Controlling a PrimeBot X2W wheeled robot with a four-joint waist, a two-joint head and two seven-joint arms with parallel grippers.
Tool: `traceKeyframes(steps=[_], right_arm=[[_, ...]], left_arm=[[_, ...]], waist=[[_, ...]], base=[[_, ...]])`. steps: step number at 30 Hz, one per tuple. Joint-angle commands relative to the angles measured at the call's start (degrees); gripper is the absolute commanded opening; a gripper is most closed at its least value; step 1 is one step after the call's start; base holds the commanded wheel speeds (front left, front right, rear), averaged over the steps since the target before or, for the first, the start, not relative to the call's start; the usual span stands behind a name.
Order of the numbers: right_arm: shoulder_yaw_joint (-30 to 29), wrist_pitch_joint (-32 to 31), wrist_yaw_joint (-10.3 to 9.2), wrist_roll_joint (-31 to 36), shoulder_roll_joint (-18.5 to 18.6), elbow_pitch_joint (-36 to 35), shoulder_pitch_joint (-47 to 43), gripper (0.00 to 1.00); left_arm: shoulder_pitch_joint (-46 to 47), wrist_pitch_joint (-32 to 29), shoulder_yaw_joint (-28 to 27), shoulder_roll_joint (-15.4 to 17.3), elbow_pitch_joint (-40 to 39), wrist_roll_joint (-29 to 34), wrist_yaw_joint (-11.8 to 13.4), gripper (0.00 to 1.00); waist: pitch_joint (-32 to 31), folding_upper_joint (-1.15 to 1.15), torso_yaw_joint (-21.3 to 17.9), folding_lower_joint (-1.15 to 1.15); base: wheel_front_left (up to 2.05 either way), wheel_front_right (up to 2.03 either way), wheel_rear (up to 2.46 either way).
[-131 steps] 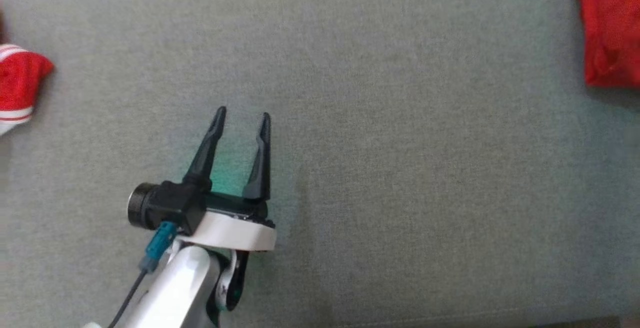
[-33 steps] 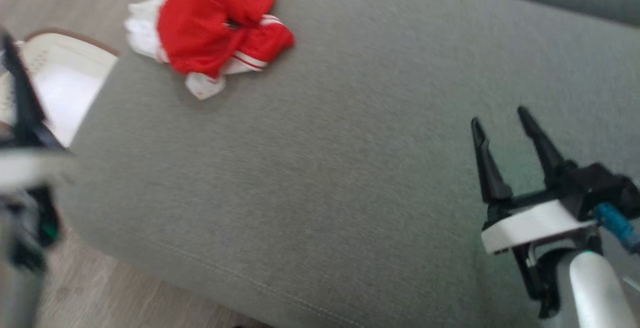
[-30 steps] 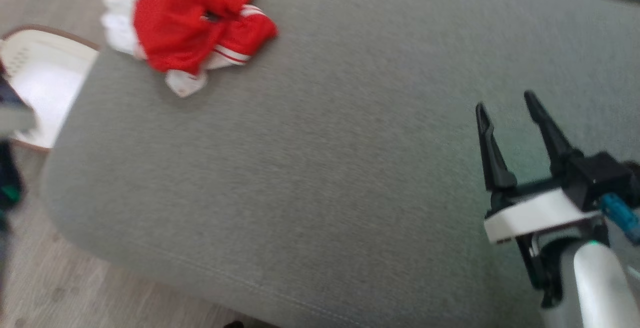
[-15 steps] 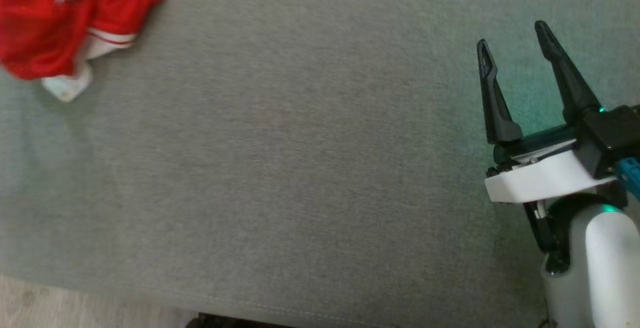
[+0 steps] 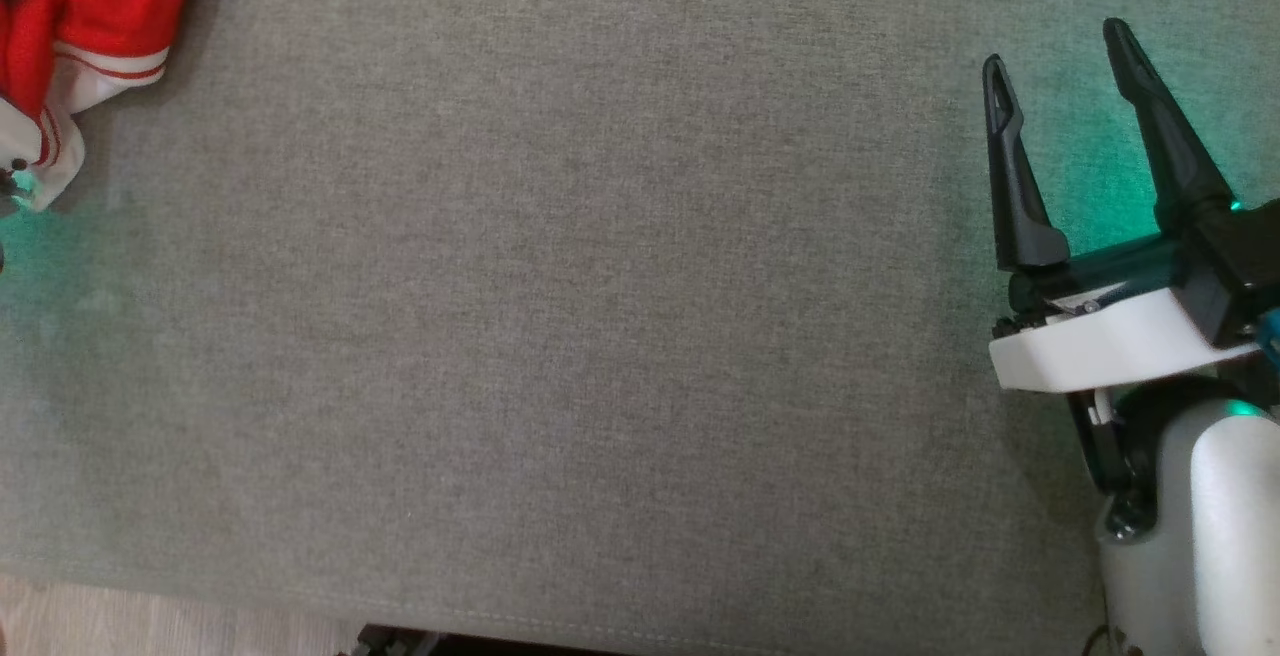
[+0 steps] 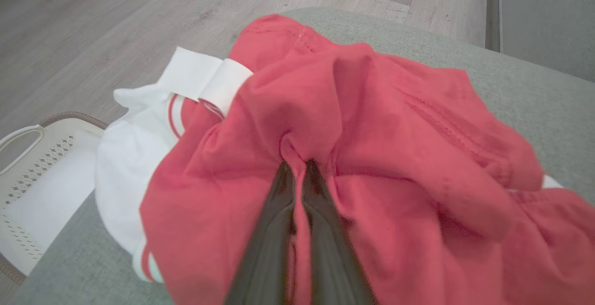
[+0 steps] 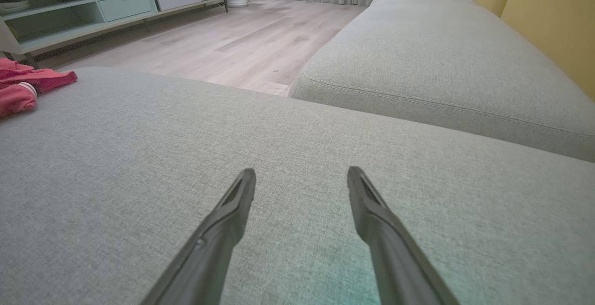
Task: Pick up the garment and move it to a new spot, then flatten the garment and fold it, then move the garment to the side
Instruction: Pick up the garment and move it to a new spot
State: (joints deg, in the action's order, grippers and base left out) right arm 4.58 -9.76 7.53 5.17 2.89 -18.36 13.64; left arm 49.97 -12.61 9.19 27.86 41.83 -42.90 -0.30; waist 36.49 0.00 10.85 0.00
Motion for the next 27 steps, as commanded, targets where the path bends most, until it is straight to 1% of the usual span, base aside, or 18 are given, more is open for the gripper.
traceKeyframes(steps=[1,5,9,15,20,23,27], right_arm=[[1.53,0.27,-0.04,-0.16,-0.02,-1.84,0.29,1.00],[1.43,0.74,-0.04,-0.59,-0.02,-1.10,0.59,1.00],[1.12,1.70,-0.04,-1.41,-0.02,0.23,0.71,1.00],[0.12,4.29,-0.04,-4.08,-0.02,3.73,0.09,1.00],[-1.20,7.00,-0.04,-7.13,-0.02,6.98,-1.82,1.00],[-1.79,8.68,-0.04,-9.04,-0.02,9.19,-3.19,1.00],[-2.23,10.60,-0.04,-11.41,-0.02,11.93,-5.15,1.00]], left_arm=[[1.16,-0.02,-1.66,3.36,-0.29,-0.26,-0.29,0.00],[1.96,2.01,-1.11,3.64,1.84,0.40,-1.56,0.00],[3.48,4.75,-0.76,5.15,2.79,1.75,-2.28,0.00],[6.49,6.28,1.53,7.05,1.16,4.25,-4.12,0.00],[8.80,4.21,5.01,7.11,-4.91,6.14,-5.36,0.00],[9.39,1.68,6.74,5.45,-10.25,6.24,-5.16,0.00],[10.03,-1.79,8.99,2.75,-18.44,6.27,-3.99,0.00]], waist=[[-0.18,0.00,0.07,0.00],[-1.12,0.00,0.18,0.00],[-3.04,0.00,-0.04,0.00],[-8.97,0.00,-1.40,0.00],[-15.59,0.00,-3.62,0.00],[-19.69,0.00,-5.61,0.00],[-24.25,0.00,-8.48,0.00]], base=[[0.00,0.00,0.00],[0.00,0.00,0.00],[0.00,0.00,0.00],[0.00,0.00,0.00],[0.00,0.00,0.00],[0.00,0.00,0.00],[0.00,0.00,0.00]])
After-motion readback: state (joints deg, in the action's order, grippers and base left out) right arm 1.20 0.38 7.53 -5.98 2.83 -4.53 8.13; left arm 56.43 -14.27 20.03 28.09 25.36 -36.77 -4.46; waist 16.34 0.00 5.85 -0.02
